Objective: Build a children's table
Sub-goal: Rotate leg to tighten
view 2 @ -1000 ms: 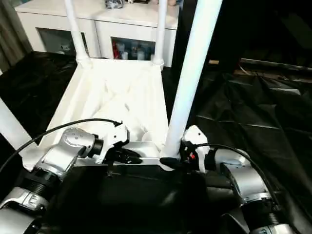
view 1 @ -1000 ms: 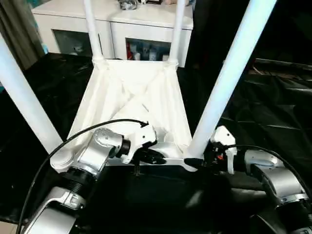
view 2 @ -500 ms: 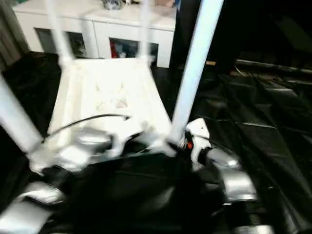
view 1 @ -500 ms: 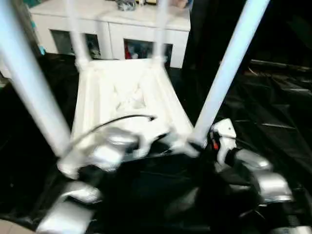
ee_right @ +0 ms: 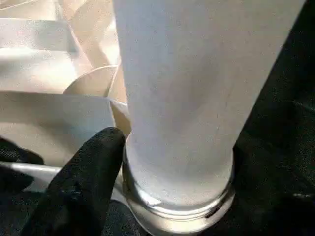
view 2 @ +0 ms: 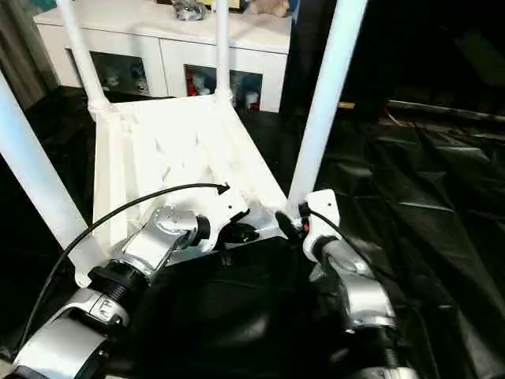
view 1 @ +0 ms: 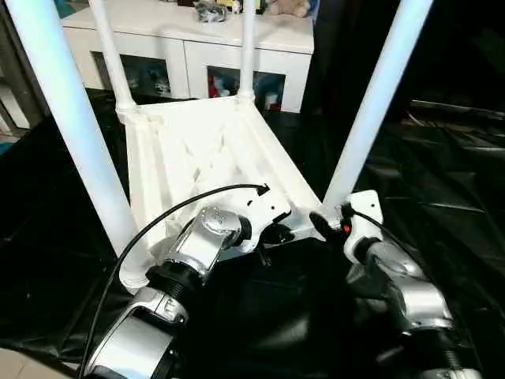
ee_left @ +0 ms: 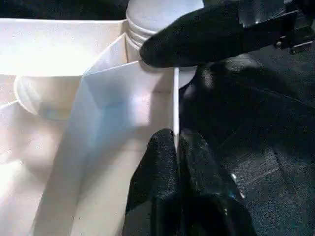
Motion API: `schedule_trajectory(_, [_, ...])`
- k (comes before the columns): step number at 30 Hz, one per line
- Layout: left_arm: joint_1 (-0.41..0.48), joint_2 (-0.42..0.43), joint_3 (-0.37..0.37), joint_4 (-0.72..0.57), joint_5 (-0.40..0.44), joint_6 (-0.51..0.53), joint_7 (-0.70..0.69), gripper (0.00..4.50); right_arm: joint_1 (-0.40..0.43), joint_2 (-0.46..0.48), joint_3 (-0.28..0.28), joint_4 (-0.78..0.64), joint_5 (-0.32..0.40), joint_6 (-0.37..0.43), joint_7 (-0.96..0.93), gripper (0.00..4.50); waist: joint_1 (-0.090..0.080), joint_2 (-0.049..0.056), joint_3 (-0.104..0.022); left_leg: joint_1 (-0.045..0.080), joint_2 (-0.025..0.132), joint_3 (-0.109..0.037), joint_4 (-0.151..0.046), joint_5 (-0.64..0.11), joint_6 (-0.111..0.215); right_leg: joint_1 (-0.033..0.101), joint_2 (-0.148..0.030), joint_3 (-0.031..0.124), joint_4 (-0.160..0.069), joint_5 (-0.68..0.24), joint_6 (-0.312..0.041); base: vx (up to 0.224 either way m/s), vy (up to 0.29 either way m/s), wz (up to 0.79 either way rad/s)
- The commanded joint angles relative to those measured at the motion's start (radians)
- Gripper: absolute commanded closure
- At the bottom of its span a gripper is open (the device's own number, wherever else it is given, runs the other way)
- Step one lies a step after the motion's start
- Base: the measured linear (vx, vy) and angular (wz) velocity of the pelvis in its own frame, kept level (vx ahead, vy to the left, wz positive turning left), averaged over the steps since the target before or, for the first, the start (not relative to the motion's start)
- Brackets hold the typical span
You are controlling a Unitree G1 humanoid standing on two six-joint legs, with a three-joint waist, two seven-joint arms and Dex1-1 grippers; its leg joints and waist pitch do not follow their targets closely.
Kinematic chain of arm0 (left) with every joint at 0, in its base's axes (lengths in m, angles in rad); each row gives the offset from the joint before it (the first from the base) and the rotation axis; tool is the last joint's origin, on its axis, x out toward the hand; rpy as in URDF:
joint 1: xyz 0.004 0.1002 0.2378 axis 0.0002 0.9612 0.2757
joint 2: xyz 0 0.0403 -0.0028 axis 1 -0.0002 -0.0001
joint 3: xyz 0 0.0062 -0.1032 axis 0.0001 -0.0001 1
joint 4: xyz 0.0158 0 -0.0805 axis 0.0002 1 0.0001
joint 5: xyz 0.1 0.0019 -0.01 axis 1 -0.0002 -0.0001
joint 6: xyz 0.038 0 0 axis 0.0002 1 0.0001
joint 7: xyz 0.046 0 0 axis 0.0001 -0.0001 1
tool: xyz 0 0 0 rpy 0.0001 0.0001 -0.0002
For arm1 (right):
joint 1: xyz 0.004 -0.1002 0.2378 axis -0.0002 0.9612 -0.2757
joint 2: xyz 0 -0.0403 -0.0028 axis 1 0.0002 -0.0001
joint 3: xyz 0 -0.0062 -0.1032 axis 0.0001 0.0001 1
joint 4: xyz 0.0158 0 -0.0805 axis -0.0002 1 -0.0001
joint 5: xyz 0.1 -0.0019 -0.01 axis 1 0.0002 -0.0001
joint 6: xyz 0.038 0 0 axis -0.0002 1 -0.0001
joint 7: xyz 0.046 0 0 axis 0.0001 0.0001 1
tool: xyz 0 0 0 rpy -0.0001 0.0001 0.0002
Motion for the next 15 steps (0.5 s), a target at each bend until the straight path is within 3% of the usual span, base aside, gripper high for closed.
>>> schedule_trajectory(1, [0.042, -0.005, -0.041, -0.009, -0.051, -0.037, -0.09, 4.5, 0.019, -0.008, 0.116, -0.019, 0.033, 0.008, 0.135, 0.81, 0.004, -0.015, -0.029, 0.005, 0.032, -0.019, -0.074, -0.315, 0.024, 0.023, -0.037, 0.016, -0.079, -0.317, -0.14, 0.0, 0.0, 0.0])
schedule_trajectory(3, [0.066, 0.038, -0.043, -0.041, -0.068, -0.055, -0.167, 4.5, 0.032, -0.075, 0.13, -0.04, 0.026, -0.008, 0.217, 0.68, 0.005, -0.016, -0.028, 0.003, 0.033, -0.014, -0.071, -0.289, 0.048, 0.026, -0.037, 0.017, -0.075, -0.268, -0.155, 0.0, 0.0, 0.0])
schedule_trajectory(6, [0.094, 0.108, -0.043, -0.075, -0.09, -0.07, -0.267, 4.5, 0.06, -0.168, 0.138, -0.081, 0.05, -0.019, 0.353, 0.68, 0.01, -0.019, -0.033, 0.004, 0.033, -0.013, -0.066, -0.256, 0.06, 0.031, -0.038, 0.016, -0.07, -0.246, -0.169, 0.0, 0.0, 0.0])
schedule_trajectory(8, [0.117, 0.161, -0.046, -0.104, -0.108, -0.077, -0.353, 4.5, 0.078, -0.234, 0.139, -0.113, 0.071, -0.021, 0.445, 0.68, 0.015, -0.015, -0.029, 0.004, 0.037, -0.012, -0.067, -0.243, 0.076, 0.029, -0.036, 0.017, -0.066, -0.212, -0.182, 0.0, 0.0, 0.0])
schedule_trajectory(14, [0.138, 0.207, -0.025, -0.157, -0.156, -0.032, -0.433, 4.5, 0.087, -0.297, 0.121, -0.145, 0.105, -0.017, 0.545, 0.68, 0.012, -0.014, -0.029, 0.008, 0.04, -0.011, -0.068, -0.255, 0.064, 0.027, -0.035, 0.016, -0.06, -0.206, -0.209, 0.0, 0.0, 0.0])
schedule_trajectory(15, [0.142, 0.221, -0.025, -0.166, -0.159, -0.027, -0.446, 4.5, 0.09, -0.316, 0.133, -0.15, 0.111, -0.023, 0.573, 0.68, 0.011, -0.021, -0.03, 0.008, 0.039, -0.01, -0.067, -0.253, 0.064, 0.028, -0.035, 0.016, -0.06, -0.202, -0.211, 0.0, 0.0, 0.0])
